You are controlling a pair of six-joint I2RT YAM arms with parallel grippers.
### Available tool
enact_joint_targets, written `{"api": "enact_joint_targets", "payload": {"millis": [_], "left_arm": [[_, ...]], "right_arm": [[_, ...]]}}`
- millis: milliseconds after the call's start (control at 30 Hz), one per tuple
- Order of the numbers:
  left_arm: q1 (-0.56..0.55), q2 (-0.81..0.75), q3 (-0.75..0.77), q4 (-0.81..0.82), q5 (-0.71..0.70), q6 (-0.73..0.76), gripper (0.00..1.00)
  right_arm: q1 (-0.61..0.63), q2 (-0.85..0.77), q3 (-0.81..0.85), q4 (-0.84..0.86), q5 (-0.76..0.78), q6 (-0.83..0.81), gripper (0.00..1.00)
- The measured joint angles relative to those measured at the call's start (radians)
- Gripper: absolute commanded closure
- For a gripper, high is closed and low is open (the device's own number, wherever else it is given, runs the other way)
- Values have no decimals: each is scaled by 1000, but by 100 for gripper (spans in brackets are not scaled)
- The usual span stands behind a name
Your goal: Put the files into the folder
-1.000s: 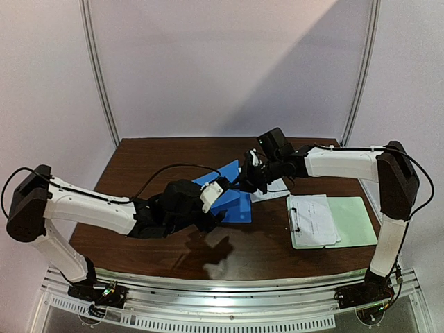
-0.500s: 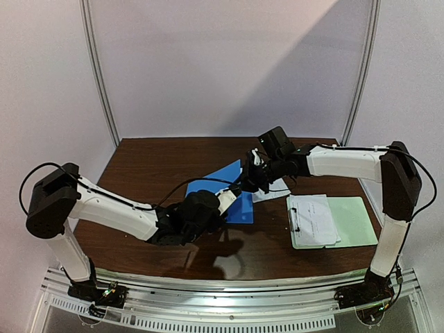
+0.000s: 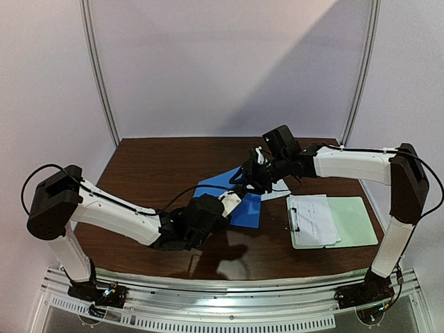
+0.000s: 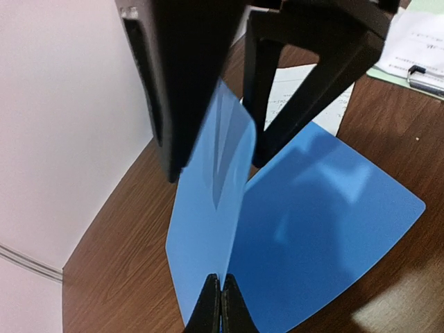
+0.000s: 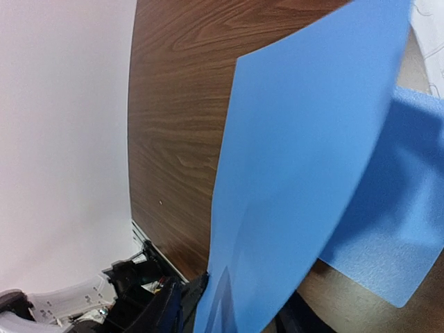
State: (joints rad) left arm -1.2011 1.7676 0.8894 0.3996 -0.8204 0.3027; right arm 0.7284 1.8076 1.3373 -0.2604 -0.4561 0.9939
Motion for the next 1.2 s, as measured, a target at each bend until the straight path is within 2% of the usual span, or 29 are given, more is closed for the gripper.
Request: {"api": "enact_joint_targets", "payload": {"millis": [100, 200, 467, 667, 800, 967, 1200], "left_arm": [[-2, -2, 0, -3, -1, -21, 100], [-2, -12, 0, -20, 1, -55, 100], [0, -124, 4, -112, 33, -200, 100], [40, -281, -44, -138, 109, -346, 100], [112, -393, -113, -140, 169, -454, 100], [176, -453, -182, -139, 201, -579, 100], [187, -511, -285, -90, 211, -664, 100]], "right_arm": [[0, -2, 0, -5, 17, -12, 35], [-3, -11, 5, -31, 48, -42, 27], [-19, -60, 59, -128, 132, -160, 15], [-31, -145, 63, -161, 212, -233, 17], [-36, -198, 39, -142, 233, -263, 21], [-35, -239, -53, -98, 207, -279, 23], [-6, -242, -163, -45, 203, -299, 31]]}}
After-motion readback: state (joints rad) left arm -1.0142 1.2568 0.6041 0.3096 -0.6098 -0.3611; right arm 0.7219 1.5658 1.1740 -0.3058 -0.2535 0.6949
